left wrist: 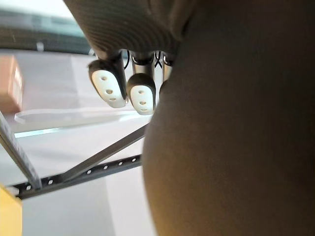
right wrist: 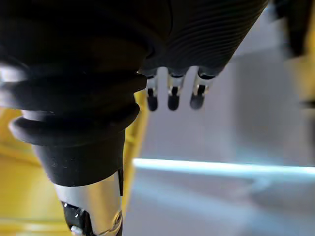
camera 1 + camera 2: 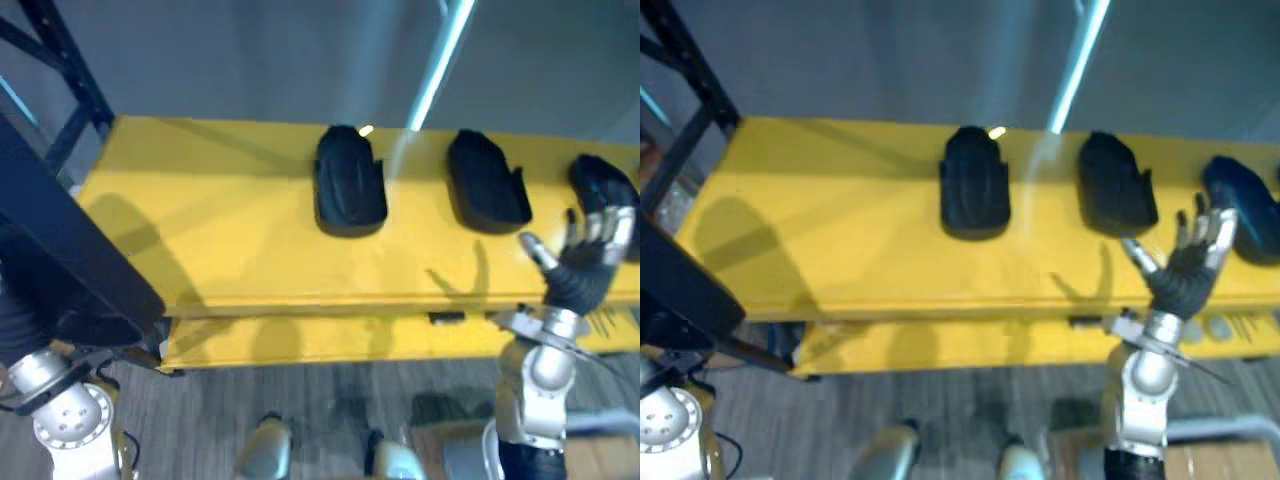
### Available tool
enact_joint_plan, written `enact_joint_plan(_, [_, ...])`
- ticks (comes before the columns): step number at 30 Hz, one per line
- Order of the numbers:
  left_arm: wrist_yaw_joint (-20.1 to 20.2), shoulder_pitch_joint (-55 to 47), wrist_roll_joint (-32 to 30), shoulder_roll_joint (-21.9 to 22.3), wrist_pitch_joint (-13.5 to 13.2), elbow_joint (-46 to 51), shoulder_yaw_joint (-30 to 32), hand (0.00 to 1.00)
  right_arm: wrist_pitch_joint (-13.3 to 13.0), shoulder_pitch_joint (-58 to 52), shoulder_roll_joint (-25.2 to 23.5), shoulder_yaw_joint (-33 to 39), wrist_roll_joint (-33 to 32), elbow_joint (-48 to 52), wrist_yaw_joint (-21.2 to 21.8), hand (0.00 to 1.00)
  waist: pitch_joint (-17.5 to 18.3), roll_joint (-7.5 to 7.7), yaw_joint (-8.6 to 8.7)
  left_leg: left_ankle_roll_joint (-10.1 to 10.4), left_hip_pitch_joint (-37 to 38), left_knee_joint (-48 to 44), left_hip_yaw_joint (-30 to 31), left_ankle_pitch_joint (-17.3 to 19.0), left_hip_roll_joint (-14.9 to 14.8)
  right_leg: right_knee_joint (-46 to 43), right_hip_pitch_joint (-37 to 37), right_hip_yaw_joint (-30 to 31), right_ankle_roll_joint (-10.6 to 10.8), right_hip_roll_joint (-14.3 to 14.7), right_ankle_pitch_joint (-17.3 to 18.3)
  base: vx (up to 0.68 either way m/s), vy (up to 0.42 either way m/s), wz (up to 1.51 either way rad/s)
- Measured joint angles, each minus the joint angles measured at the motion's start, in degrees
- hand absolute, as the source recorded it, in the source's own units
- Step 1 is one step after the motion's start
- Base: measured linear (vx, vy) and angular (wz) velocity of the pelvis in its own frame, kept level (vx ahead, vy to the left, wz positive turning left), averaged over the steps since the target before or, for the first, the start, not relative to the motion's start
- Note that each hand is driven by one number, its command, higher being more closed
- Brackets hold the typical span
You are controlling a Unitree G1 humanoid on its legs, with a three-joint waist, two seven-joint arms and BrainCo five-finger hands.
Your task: Walk over and take plastic housings, then place them on the shelf
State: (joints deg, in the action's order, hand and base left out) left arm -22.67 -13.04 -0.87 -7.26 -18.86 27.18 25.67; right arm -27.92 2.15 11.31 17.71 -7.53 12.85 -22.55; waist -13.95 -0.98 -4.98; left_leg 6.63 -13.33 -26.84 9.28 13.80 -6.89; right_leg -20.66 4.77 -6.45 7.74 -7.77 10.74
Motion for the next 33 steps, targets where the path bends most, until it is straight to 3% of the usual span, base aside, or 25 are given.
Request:
enact_joint_plan(1, [0.3,-0.2,-0.1,0.2,0.0,-0.1,-0.2,1.0,0.0,0.3,0.8,1.7,1.2,0.0,-2.8,0.0,0.1,-1.44,0.41,0.4,0.1,1.8,-2.9,-1.4,-2.3,0.3,-0.4,-1.3,-0.2,0.4,0.0,0.11,-0.259,0.65])
enact_joint_plan(3, [0.3,0.5,-0.3,0.2,0.0,-0.1,-1.0,1.0,0.3,0.4,1.7,6.7,3.4,0.0,-8.0,0.0,0.2,-3.07,1.45,3.7,0.6,6.8,-6.0,-5.6,-4.0,1.0,-0.6,-3.2,-0.2,0.2,-0.1,0.07,-0.136,0.51])
enact_joint_plan(6, [-1.1,2.4,-0.2,-0.8,0.1,-0.1,-1.1,1.0,0.4,-0.5,1.5,12.7,3.8,0.0,-13.0,0.0,0.1,-3.32,2.88,2.9,3.0,13.5,-7.9,-9.3,-2.2,1.9,0.2,-2.9,-0.5,-1.7,-0.2,0.09,0.007,-0.07])
enact_joint_plan(7, [-2.7,2.6,-2.9,-1.4,5.6,-4.2,0.8,1.0,0.8,-10.6,-6.8,20.7,0.9,-0.7,-19.0,0.0,-0.6,-1.73,5.89,2.3,8.1,20.7,-12.2,-11.6,-0.4,4.1,-0.6,-0.1,0.2,-3.1,-0.8,0.16,0.088,-0.58])
enact_joint_plan(8, [-3.2,2.4,-4.0,-1.5,7.2,-5.6,1.0,1.0,0.9,-11.7,-8.4,21.6,0.9,-1.0,-19.8,0.0,-0.6,-1.81,6.16,2.3,9.2,21.6,-13.2,-11.6,-0.2,4.9,-1.1,0.5,0.5,-3.2,-1.0,0.16,0.093,-0.59])
enact_joint_plan(11, [-3.3,2.1,-4.2,-2.0,7.8,-6.1,1.2,1.0,0.7,-13.4,-9.2,21.7,1.1,-2.9,-20.0,0.0,-0.4,-1.51,7.11,2.2,10.6,23.1,-13.8,-11.8,-0.2,5.6,-2.1,0.7,0.5,-3.3,-1.2,0.05,0.024,-0.09])
enact_joint_plan(13, [-2.9,1.9,-4.2,-5.7,8.3,-8.4,2.7,1.0,0.2,-14.5,-9.2,21.5,1.6,-9.8,-19.4,0.0,-0.3,-1.26,6.88,2.2,11.6,23.4,-15.0,-11.8,-0.3,5.7,-2.3,1.4,0.5,-3.3,-1.2,0.05,0.029,-0.17])
enact_joint_plan(15, [2.2,3.6,-2.9,-16.3,16.1,-16.7,5.8,1.0,3.8,-16.7,-9.8,22.2,1.3,-24.8,-15.9,0.0,0.0,-1.6,6.97,2.2,13.4,23.5,-16.3,-11.7,-0.3,6.3,-4.4,1.6,0.5,-3.3,-1.2,0.04,0.003,-0.08])
enact_joint_plan(19, [9.1,7.9,0.0,-25.9,23.9,-32.2,5.2,1.0,8.2,-19.9,-11.0,21.5,-1.7,-39.2,-8.6,0.0,2.3,-3.12,7.39,1.4,14.4,25.2,-19.7,-11.0,-0.5,7.8,-5.1,2.0,1.1,-3.7,-1.6,0.0,0.009,-0.09])
enact_joint_plan(22, [12.7,13.9,0.1,-30.9,26.8,-40.4,1.5,1.0,9.6,-22.1,-10.1,20.2,-3.0,-43.6,-4.3,0.0,3.0,-3.04,7.48,1.1,14.9,25.4,-22.5,-11.7,-0.8,8.3,-5.7,1.8,1.1,-4.2,-1.9,0.02,0.032,0.08])
enact_joint_plan(24, [16.1,20.1,-1.4,-37.7,29.6,-47.5,-4.2,1.0,10.7,-22.0,-8.0,17.3,-3.0,-47.1,-1.0,0.0,3.8,-1.81,7.63,1.4,15.3,25.9,-22.6,-12.0,-0.4,8.5,-5.9,1.9,1.0,-4.4,-2.0,0.0,0.0,0.0])
enact_joint_plan(26, [18.7,26.0,-3.2,-41.2,31.3,-53.4,-8.0,1.0,10.9,-21.6,-6.6,15.3,-2.9,-49.4,0.8,0.0,4.1,-1.28,7.71,1.7,15.3,26.2,-22.6,-12.3,-0.4,8.9,-5.8,2.1,0.6,-4.1,-2.5,0.0,0.0,0.0])
enact_joint_plan(30, [23.8,33.2,-6.8,-45.0,33.5,-59.9,-12.6,1.0,11.0,-20.6,-4.7,14.3,-3.0,-52.6,2.7,0.0,4.2,-1.0,9.06,1.8,15.4,26.1,-22.8,-12.7,-0.2,9.0,-5.5,2.6,0.3,-4.1,-2.9,0.03,0.006,-0.02])
enact_joint_plan(33, [27.1,36.9,-7.9,-46.6,34.0,-61.3,-15.6,1.0,11.9,-19.3,-4.2,14.2,-3.0,-53.7,3.2,0.0,4.1,-1.06,9.07,1.8,15.2,25.4,-24.0,-12.7,-0.5,9.0,-4.8,3.7,0.2,-3.8,-3.5,0.03,0.008,-0.15])
